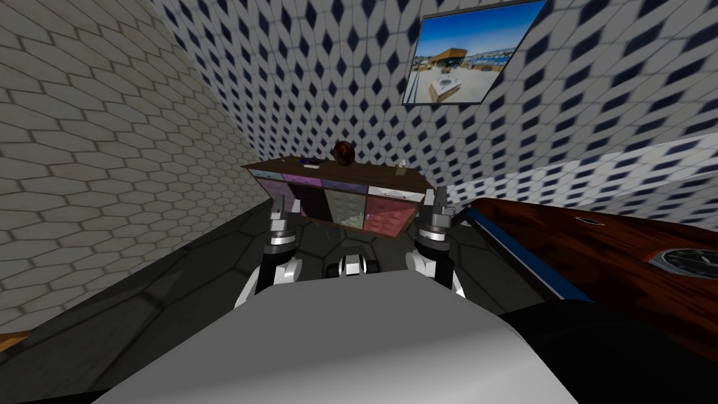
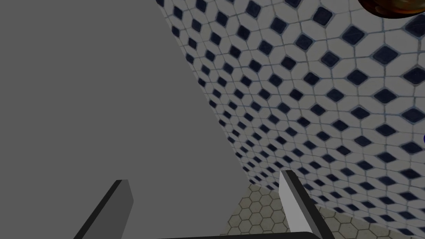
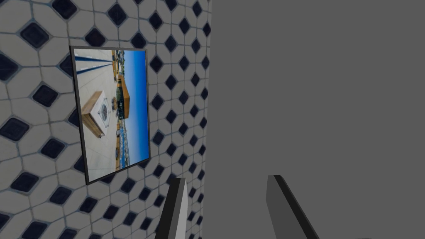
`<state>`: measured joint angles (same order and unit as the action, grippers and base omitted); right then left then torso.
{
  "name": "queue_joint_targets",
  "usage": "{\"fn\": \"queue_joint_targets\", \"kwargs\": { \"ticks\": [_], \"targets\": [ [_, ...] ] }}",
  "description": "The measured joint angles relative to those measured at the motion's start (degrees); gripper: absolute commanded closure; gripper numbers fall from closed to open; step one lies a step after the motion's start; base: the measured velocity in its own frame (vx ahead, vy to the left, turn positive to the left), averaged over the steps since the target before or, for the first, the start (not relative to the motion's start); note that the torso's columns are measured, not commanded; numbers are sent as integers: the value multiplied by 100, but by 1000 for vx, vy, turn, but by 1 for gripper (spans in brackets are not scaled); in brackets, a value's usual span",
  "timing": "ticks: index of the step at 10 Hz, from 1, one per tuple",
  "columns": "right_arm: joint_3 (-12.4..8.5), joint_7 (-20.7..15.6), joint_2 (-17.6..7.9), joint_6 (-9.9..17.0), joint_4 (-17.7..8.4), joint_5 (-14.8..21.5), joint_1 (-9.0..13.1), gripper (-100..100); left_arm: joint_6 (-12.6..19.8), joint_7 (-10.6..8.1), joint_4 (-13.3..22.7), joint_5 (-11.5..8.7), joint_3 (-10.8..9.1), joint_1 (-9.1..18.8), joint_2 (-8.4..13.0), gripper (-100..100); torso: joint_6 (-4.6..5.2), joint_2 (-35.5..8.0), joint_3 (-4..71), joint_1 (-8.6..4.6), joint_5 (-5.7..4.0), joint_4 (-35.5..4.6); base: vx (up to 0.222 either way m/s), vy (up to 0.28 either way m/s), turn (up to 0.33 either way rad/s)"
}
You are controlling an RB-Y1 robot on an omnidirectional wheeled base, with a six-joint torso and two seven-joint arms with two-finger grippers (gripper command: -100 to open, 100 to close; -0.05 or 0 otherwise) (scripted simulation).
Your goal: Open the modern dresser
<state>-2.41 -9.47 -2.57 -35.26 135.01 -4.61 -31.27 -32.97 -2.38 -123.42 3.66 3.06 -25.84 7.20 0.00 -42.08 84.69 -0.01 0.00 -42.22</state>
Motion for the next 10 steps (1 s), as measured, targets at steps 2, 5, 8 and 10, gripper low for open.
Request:
{"fn": "queue_joint_targets", "kwargs": {
  "ticks": [2, 5, 8, 10],
  "targets": [
    [0, 0, 0, 0, 0, 0, 1, 0, -202, 80, 284, 38, 10, 13, 90, -100, 0, -29, -18, 2, 0, -9, 136, 3, -26],
    [0, 0, 0, 0, 0, 0, 1, 0, -422, 185, 661, 90, 25, 102, 117, -100, 0, -37, -23, 1, 0, -11, 86, 3, -18],
    [0, 0, 0, 0, 0, 0, 1, 0, -739, 327, 1133, 165, 66, 147, 98, -100, 0, -8, -4, -1, 0, -2, 123, 1, -29],
    [0, 0, 0, 0, 0, 0, 0, 0, -890, 399, 1446, 197, 56, 236, 102, -100, 0, -15, -9, 3, 1, -5, 135, 12, -22]
  ]
}}
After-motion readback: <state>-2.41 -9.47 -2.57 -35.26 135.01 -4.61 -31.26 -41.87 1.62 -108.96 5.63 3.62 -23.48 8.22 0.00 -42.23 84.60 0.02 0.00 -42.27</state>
